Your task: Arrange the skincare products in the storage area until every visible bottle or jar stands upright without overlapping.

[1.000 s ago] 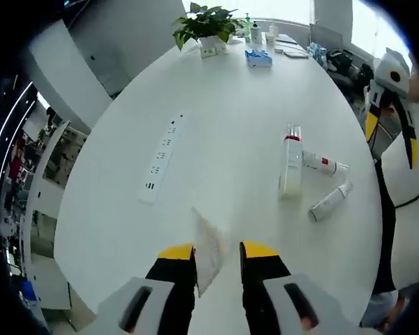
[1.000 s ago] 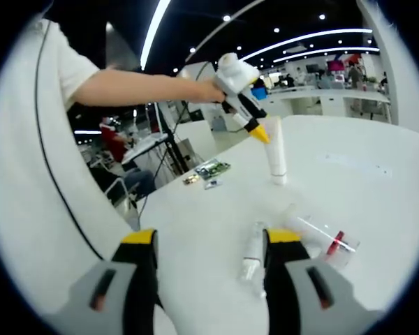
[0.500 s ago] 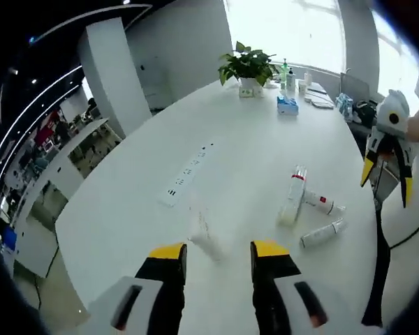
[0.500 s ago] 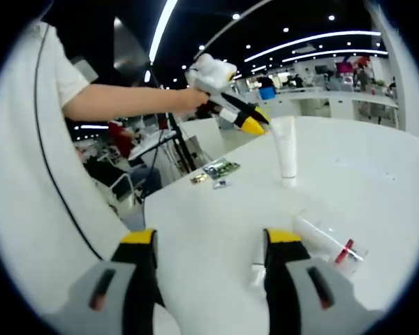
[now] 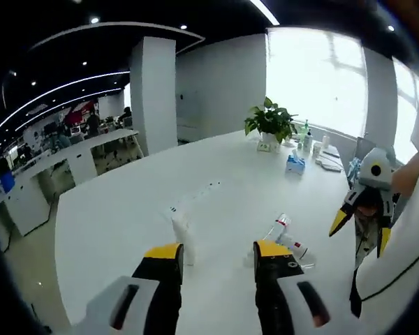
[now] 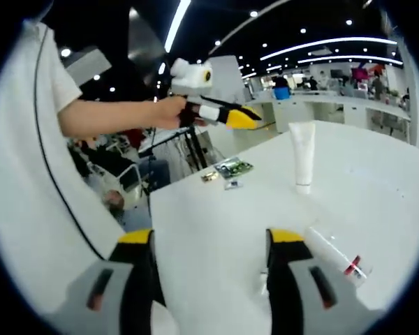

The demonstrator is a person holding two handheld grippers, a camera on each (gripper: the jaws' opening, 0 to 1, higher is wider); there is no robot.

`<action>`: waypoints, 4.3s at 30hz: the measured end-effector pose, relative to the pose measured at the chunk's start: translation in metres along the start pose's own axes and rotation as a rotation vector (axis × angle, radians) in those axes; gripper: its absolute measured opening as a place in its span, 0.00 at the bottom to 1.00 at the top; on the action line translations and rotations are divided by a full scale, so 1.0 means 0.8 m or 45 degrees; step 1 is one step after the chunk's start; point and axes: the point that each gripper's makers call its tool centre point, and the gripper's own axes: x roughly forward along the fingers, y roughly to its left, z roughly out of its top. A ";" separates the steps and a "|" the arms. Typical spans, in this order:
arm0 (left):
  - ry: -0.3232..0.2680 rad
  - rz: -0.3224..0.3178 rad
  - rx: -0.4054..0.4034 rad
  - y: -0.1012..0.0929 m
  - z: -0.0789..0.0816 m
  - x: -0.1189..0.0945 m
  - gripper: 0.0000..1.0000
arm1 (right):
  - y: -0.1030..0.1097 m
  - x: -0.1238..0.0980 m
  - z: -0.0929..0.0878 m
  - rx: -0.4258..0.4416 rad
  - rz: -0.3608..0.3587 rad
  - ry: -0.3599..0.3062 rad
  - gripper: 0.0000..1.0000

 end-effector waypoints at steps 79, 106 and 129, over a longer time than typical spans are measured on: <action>-0.683 0.234 -0.433 -0.026 -0.088 -0.196 0.50 | -0.180 0.065 -0.003 0.262 -0.339 0.336 0.63; -1.110 0.244 -1.080 0.028 -0.129 -0.202 0.52 | -0.223 0.049 -0.028 0.152 -0.492 0.520 0.66; -1.274 0.311 -1.209 0.043 -0.141 -0.205 0.52 | -0.257 0.040 -0.077 0.026 -0.423 0.889 0.54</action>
